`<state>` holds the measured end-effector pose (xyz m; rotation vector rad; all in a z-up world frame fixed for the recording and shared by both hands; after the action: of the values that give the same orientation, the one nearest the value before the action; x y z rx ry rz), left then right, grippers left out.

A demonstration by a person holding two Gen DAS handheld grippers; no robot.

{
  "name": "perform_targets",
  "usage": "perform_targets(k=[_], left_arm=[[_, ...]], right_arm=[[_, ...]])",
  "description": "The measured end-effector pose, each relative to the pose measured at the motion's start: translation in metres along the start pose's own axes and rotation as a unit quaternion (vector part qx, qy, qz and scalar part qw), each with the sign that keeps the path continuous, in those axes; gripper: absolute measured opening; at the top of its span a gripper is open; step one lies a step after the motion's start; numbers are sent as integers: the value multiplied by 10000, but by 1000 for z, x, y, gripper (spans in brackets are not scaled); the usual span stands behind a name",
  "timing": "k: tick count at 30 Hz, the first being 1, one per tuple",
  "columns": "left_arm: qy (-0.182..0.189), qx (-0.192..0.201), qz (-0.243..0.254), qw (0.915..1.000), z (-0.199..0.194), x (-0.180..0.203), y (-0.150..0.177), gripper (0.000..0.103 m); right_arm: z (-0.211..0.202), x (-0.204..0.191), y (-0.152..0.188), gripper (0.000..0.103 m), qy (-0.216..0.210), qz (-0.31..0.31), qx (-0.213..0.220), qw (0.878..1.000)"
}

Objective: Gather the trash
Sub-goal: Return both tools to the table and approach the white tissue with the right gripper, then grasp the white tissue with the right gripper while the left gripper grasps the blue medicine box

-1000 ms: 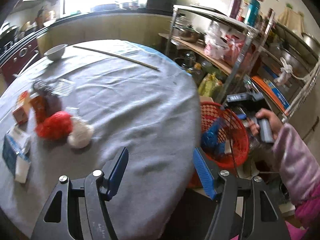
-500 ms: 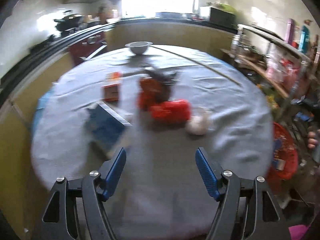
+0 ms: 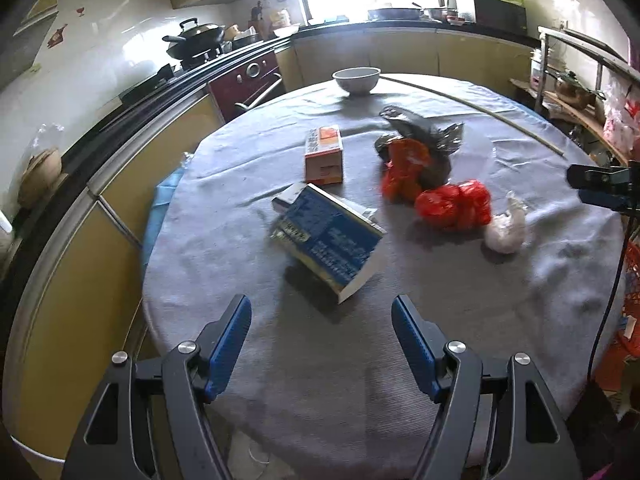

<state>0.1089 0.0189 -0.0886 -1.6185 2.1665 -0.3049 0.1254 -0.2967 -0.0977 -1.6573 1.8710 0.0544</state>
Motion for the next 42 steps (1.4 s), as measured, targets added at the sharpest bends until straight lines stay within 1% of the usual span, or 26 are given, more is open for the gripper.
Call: perform_targets(k=[2, 4, 6, 10, 12, 14, 15, 18, 20, 25, 29, 33, 42], left_arm=[[-37, -46, -31, 10000, 2, -3, 0, 73], [-49, -72, -57, 9999, 4, -6, 0, 73], [-62, -96, -79, 9999, 6, -8, 0, 73], [-53, -134, -80, 9999, 10, -10, -2, 73], [-45, -151, -74, 9998, 11, -10, -2, 73], [-37, -160, -76, 9998, 11, -10, -3, 73], [-33, -167, -75, 9998, 12, -10, -3, 73], [-33, -185, -61, 9998, 13, -10, -4, 73], [-29, -199, -59, 9998, 15, -10, -5, 73], [-24, -218, -66, 9997, 17, -11, -6, 73], [-15, -226, -68, 9997, 18, -10, -6, 73], [-13, -244, -75, 9997, 18, -11, -6, 73], [-14, -235, -103, 9997, 16, -12, -3, 73]], right_arm=[[17, -11, -2, 76, -45, -108, -114, 9999], [29, -22, 0, 75, 3, -185, -202, 9996], [40, -27, -3, 71, 9, -172, -337, 9993], [60, -28, -7, 67, 213, -114, -550, 9982], [72, -29, -8, 62, 278, -92, -685, 9972], [82, -31, -9, 59, 427, -124, -784, 9959], [87, -32, -8, 56, 464, -132, -828, 9954], [100, -33, -8, 51, 546, -92, -943, 9940], [106, -34, -8, 49, 504, -74, -957, 9941], [109, -42, -5, 48, 714, -280, -964, 9924], [110, -41, -5, 49, 699, -256, -966, 9925], [112, -44, -6, 49, 778, -288, -1027, 9912], [109, -38, -6, 49, 628, -185, -1045, 9924]])
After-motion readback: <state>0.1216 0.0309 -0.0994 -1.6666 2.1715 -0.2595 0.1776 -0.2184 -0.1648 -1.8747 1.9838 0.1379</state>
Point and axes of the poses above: each gripper's, at about its wrist camera, not at the fingertips, and z roughly the way its jaws point, x to its right, y to its underside, the point moved 1 cm from there along z, roughly the way its jaws point, and after that the axes turned 15 degrees about -x, right-handed, at the moved point
